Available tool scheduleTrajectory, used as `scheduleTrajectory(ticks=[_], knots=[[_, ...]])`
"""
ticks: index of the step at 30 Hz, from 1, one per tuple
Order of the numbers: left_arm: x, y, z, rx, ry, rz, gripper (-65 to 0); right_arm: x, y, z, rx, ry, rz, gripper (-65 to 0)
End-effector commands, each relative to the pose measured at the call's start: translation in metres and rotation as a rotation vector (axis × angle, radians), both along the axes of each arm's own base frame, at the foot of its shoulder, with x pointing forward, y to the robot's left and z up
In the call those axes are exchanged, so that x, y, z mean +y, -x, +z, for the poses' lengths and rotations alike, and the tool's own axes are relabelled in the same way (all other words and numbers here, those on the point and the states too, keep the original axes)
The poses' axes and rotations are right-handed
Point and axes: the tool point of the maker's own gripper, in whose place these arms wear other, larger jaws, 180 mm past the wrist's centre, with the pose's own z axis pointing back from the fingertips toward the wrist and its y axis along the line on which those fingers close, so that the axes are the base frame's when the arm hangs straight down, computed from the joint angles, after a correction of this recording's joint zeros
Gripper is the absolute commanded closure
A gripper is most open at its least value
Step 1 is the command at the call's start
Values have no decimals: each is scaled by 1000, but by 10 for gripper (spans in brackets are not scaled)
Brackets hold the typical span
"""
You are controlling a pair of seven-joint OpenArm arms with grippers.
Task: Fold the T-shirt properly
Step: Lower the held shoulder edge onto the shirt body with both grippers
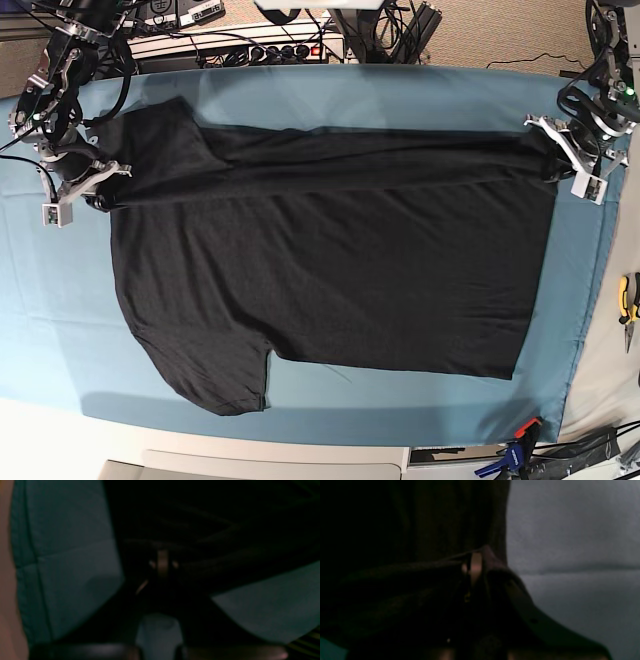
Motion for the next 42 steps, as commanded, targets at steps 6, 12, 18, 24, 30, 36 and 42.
scheduleTrajectory(ticks=[6, 12, 18, 24, 30, 36, 42], knots=[[3, -22, 23, -88, -8, -9, 0, -8, -8, 16, -55, 25, -8, 0], [2, -29, 28, -108, -8, -10, 0, -8, -8, 16, -53, 25, -7, 0], [3, -35, 35, -139, -10, -14, 0, -7, -8, 16, -54, 24, -7, 0], [10, -45, 46, -166, -38, -27, 0, -7, -8, 15, -50, 24, -7, 0], [10, -45, 46, -165, -39, -28, 0, -7, -7, 14, -46, 24, -7, 0], [9, -45, 47, -167, -31, -28, 0, -7, -7, 14, -42, 24, -7, 0], [9, -45, 47, -167, -32, -28, 0, -7, -7, 14, -43, 23, -7, 0]])
